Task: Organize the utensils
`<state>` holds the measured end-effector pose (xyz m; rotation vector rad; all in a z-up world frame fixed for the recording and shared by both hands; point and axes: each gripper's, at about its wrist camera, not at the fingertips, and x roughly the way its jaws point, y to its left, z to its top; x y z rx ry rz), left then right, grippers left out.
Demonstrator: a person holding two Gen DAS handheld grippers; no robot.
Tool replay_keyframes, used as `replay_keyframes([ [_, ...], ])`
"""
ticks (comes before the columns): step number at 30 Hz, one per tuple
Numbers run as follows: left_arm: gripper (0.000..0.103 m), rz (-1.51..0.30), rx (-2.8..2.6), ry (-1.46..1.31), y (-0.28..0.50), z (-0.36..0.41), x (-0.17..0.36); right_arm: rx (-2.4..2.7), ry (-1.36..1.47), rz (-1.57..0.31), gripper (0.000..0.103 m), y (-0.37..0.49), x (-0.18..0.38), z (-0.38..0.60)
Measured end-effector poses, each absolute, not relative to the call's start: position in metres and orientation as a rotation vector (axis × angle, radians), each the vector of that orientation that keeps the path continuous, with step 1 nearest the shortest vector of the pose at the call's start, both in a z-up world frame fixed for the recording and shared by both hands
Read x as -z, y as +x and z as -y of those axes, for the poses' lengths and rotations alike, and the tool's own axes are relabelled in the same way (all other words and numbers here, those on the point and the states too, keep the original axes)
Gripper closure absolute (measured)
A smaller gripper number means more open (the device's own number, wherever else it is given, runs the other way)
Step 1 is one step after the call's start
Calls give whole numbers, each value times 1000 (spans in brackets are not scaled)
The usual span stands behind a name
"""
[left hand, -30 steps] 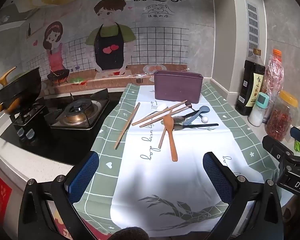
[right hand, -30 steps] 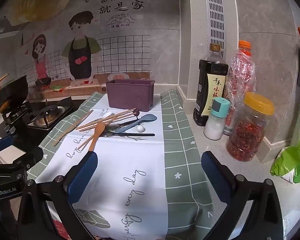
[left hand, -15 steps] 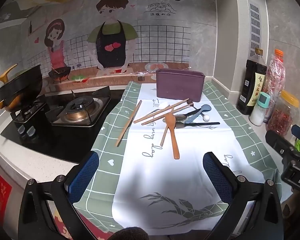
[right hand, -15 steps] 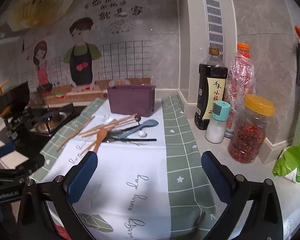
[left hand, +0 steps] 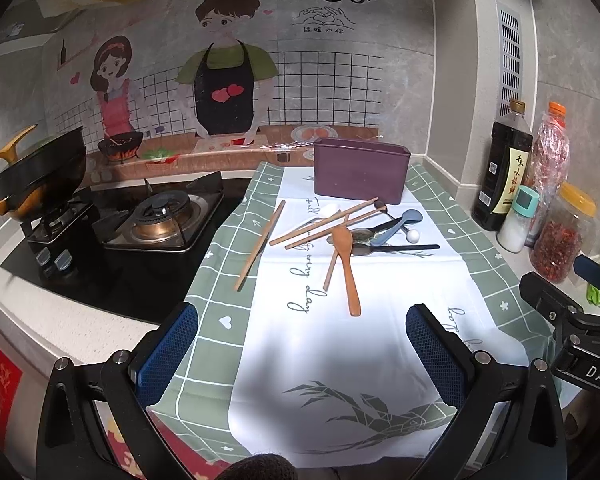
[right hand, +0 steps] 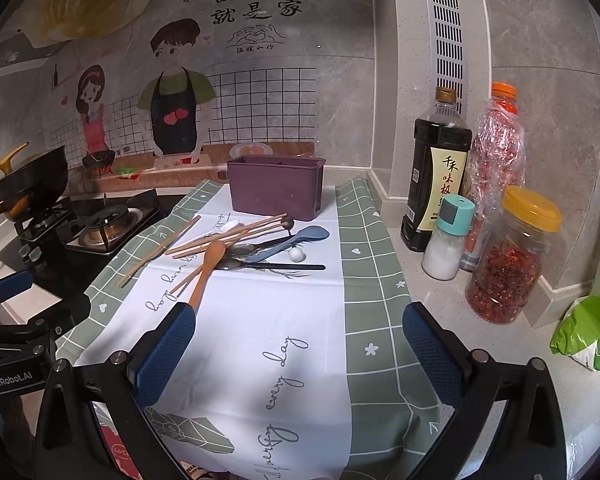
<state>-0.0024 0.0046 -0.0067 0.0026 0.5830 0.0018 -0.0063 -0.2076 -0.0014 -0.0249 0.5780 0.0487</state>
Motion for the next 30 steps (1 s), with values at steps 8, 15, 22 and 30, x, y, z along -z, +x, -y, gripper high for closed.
replay_keyframes([
  [8, 0, -583, 0, 0, -4, -6, 6, -61, -29, -582, 0, -7, 2, 205],
  [15, 0, -583, -2, 0, -13, -6, 8, -66, -30, -588, 0, -6, 2, 204],
  [22, 0, -575, 3, -4, -9, -9, 5, -66, -32, -588, 0, -6, 3, 203],
  [30, 0, -577, 4, -5, -10, -11, 4, -66, -33, -589, 0, -5, 3, 204],
])
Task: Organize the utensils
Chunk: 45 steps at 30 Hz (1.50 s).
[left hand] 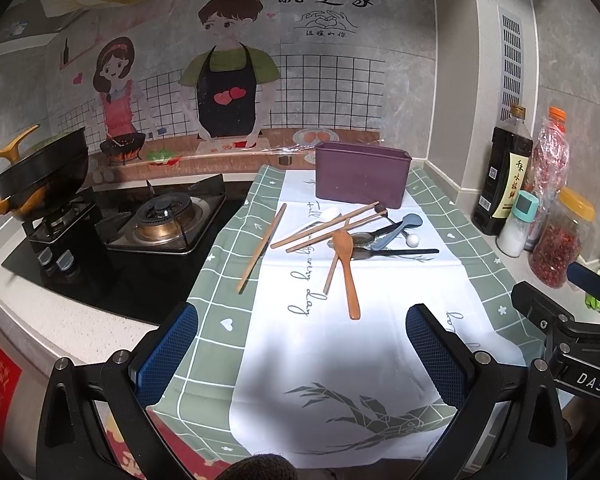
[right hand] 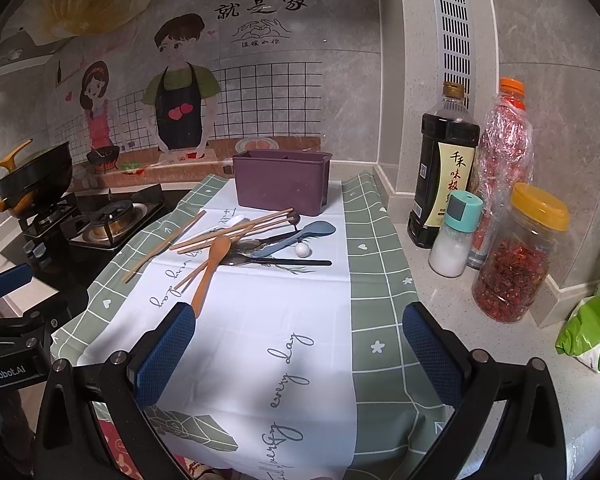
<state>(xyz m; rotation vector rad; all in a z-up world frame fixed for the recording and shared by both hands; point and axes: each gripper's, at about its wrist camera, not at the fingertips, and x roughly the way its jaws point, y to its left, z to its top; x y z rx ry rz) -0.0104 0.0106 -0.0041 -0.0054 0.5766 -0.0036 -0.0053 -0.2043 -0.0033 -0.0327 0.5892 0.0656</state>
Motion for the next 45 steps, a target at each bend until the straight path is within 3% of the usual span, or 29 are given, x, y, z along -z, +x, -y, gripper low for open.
replay_keyframes([
  [33, 0, -574, -5, -13, 3, -8, -7, -79, -53, -564, 0, 8, -10, 203],
  [45, 0, -584, 61, -10, 66, -42, -17, 14, -80, -506, 0, 54, -32, 189],
])
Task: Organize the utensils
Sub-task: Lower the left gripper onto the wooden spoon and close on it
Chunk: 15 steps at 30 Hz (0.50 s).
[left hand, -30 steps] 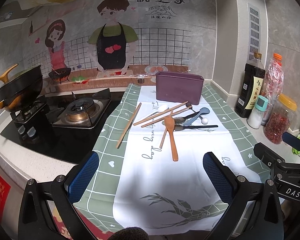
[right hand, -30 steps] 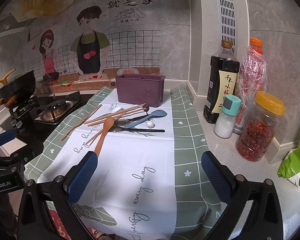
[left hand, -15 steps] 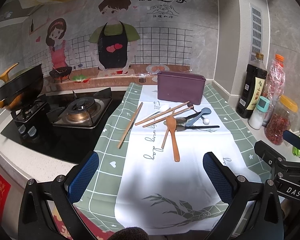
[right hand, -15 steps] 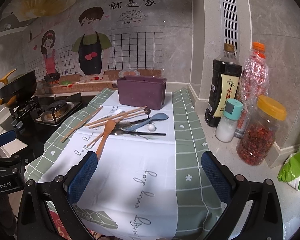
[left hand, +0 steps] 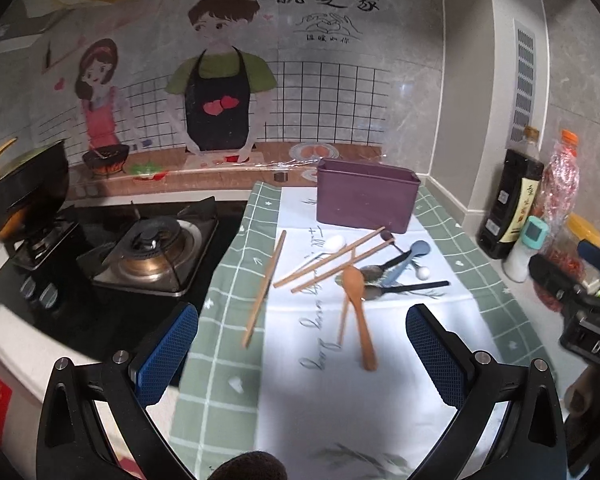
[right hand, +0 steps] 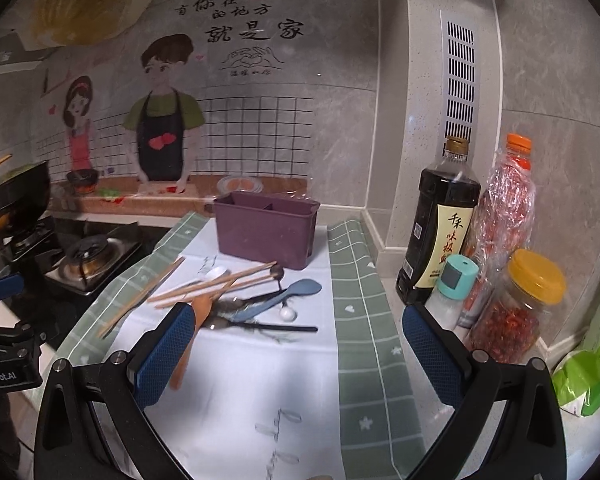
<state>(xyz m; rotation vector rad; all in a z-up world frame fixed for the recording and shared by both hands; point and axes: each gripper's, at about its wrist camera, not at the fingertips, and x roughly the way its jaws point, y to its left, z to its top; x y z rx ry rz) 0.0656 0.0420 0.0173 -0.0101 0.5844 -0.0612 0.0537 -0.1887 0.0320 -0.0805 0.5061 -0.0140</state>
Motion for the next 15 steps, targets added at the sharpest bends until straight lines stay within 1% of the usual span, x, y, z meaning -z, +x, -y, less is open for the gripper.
replay_keyframes([
  [3, 0, -647, 92, 36, 96, -48, -6, 49, -61, -523, 0, 76, -30, 185],
  [8, 0, -770, 157, 62, 143, -47, 23, 105, -81, -631, 0, 124, -25, 179],
  [12, 0, -842, 281, -20, 171, -33, 37, 151, -89, -701, 0, 143, -23, 187],
  [15, 1, -858, 277, 17, 187, -13, 44, 162, -104, -747, 0, 150, -18, 194],
])
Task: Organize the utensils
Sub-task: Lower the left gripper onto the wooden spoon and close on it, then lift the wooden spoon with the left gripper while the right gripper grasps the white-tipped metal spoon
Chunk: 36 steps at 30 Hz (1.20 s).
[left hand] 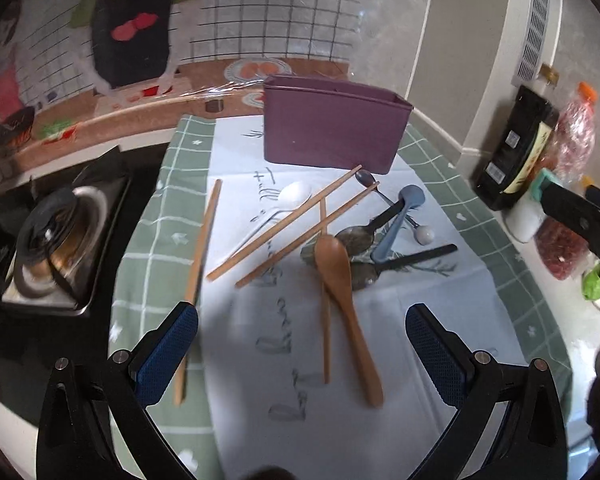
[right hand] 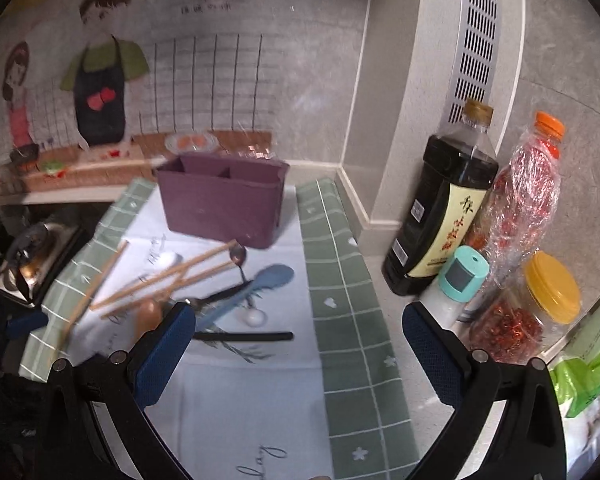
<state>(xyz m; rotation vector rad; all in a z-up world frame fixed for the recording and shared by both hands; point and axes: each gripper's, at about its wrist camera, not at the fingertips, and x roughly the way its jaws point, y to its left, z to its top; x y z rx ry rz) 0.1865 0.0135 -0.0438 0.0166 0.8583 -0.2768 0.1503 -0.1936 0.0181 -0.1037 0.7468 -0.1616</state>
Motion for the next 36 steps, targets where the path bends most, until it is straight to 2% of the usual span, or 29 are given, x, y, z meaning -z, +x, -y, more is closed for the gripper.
replay_keyframes([
  [2, 1, -906, 300, 7, 197, -5, 48, 145, -105, -783, 0, 155, -12, 200],
  [6, 17, -931, 294, -41, 213, 0, 55, 104, -76, -809, 1, 163, 3, 218],
  [8, 21, -950, 294, -75, 218, 2, 61, 92, -71, -816, 9, 169, 11, 225],
  [10, 28, -991, 282, -121, 223, 5, 69, 56, -49, -838, 19, 175, 20, 233],
  [11, 35, -1002, 280, -115, 224, 9, 71, 40, -41, -843, 23, 179, 24, 236],
  [12, 40, -1019, 269, -78, 228, 16, 76, 31, -36, -844, 23, 184, 27, 240],
  [17, 41, -1061, 195, -68, 240, 26, 86, -9, 4, -873, 24, 205, 43, 248],
  [20, 52, -1069, 169, -39, 245, 36, 92, -1, -4, -876, 23, 208, 48, 250],
  [23, 55, -1074, 155, -32, 248, 42, 96, -6, 8, -888, 23, 210, 50, 253],
  [25, 60, -1072, 149, -42, 251, 42, 97, -1, 3, -887, 23, 210, 50, 255],
  [27, 77, -1067, 149, -70, 252, 37, 96, 1, 5, -888, 23, 209, 49, 257],
  [36, 78, -932, 199, -123, 227, 3, 53, 8, 84, -914, 23, 231, 51, 253],
])
